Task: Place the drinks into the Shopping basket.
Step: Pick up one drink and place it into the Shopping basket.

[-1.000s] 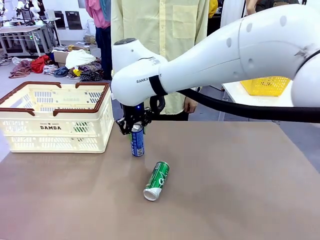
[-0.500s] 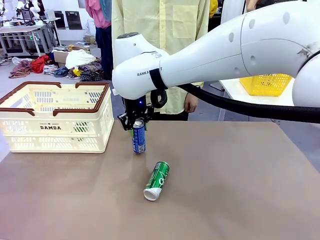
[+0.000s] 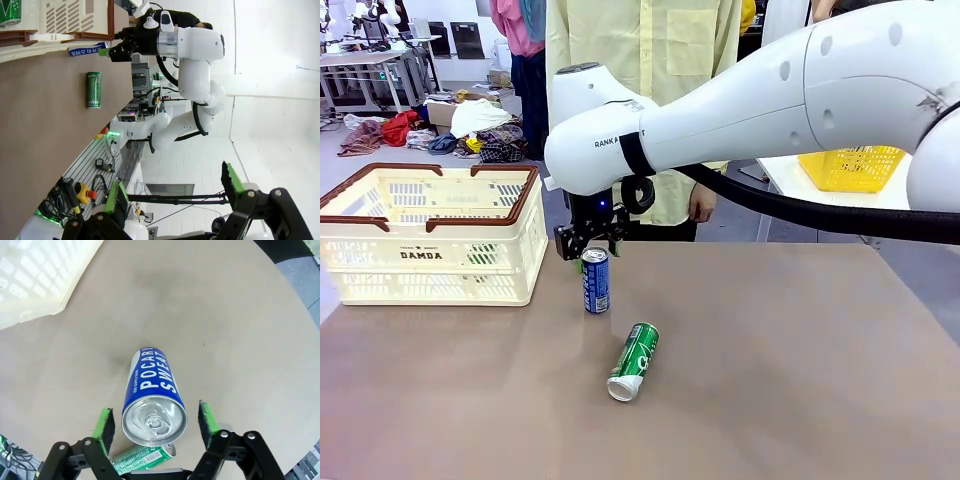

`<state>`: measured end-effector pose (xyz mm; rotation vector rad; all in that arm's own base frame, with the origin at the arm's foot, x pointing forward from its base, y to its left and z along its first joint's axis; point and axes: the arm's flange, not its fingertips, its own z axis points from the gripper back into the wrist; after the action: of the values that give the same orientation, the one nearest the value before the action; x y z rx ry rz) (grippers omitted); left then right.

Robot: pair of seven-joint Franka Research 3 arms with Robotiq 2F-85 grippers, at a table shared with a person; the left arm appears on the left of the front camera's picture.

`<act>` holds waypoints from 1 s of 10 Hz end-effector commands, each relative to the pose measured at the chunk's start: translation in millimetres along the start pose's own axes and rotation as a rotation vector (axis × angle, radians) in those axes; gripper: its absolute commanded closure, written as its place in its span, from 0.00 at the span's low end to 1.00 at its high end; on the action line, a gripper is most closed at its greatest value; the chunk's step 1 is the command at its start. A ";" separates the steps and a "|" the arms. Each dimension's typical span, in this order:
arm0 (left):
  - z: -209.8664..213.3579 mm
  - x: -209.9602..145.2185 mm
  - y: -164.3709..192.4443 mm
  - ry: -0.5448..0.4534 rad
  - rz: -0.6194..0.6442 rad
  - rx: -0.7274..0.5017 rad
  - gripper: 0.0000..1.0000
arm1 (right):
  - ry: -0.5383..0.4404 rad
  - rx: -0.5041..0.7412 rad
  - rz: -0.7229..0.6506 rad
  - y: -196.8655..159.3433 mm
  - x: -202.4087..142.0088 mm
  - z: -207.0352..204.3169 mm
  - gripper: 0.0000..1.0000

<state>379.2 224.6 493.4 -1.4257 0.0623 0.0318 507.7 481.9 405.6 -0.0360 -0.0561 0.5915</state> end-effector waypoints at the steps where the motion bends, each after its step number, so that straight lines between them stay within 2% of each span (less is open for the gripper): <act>1: -0.1 -2.2 -2.4 0.000 -0.001 -0.014 0.00 | 0.001 0.004 0.011 -5.7 -7.4 6.5 0.00; 2: -0.1 -2.2 -2.4 0.000 -0.001 -0.014 0.00 | -0.019 0.025 0.018 -9.5 -9.3 18.5 0.00; 3: -0.1 -2.2 -2.4 0.000 -0.001 -0.014 0.00 | -0.057 0.094 0.039 -21.7 -15.8 53.3 0.00; 4: -0.1 -2.2 -2.4 0.000 -0.001 -0.014 0.00 | -0.030 0.192 0.042 -43.0 -29.3 98.7 0.00; 5: -0.1 -2.2 -2.4 0.000 -0.001 -0.014 0.00 | -0.064 0.304 0.019 -72.0 -56.7 148.4 0.00; 6: -0.1 -2.2 -2.4 0.000 -0.001 -0.014 0.00 | -0.114 0.370 -0.077 -104.3 -97.6 193.3 0.00; 7: -0.1 -2.2 -2.4 0.000 -0.001 -0.014 0.00 | -0.218 0.413 -0.278 -147.7 -155.7 229.6 0.00; 8: -0.1 -2.2 -2.4 0.000 -0.001 -0.014 0.00 | -0.286 0.514 -0.395 -185.1 -212.8 243.7 0.00; 10: -0.1 -2.2 -2.4 0.000 -0.001 -0.014 0.00 | -0.366 0.743 -0.575 -253.5 -316.4 238.9 0.00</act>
<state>379.2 225.6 493.1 -1.4256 0.0615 0.0341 413.7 157.6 684.7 0.7089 -0.1556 0.0780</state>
